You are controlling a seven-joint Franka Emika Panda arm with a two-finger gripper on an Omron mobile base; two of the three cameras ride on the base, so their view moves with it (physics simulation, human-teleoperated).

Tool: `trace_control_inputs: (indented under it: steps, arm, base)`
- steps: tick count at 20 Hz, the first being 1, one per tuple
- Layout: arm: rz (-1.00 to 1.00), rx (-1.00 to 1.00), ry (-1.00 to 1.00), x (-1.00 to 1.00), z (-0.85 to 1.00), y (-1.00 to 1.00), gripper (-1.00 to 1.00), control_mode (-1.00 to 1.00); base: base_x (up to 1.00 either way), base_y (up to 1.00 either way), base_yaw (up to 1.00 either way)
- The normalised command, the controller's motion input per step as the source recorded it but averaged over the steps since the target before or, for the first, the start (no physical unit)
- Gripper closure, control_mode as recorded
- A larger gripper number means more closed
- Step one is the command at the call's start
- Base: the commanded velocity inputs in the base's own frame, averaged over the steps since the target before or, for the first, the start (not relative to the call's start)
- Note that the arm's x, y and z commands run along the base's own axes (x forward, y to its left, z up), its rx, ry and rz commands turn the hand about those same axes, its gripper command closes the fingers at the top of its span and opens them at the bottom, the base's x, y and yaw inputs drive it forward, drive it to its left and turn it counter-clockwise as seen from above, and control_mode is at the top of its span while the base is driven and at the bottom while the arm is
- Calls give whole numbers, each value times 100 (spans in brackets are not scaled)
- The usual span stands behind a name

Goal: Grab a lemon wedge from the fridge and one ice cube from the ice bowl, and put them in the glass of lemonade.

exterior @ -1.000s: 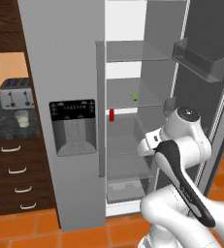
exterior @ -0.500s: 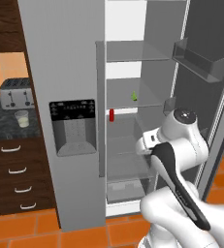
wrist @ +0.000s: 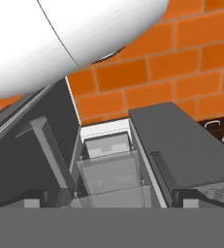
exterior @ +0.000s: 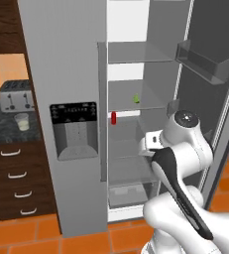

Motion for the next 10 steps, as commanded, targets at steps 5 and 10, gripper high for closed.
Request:
trace_control_inputs:
  steps: [5,10]
  arm:
    - [0,0,0,0,0,0,-100,100]
    - [0,0,0,0,0,0,-100,100]
  base:
    - [-2,0,-8]
    - [1,0,0]
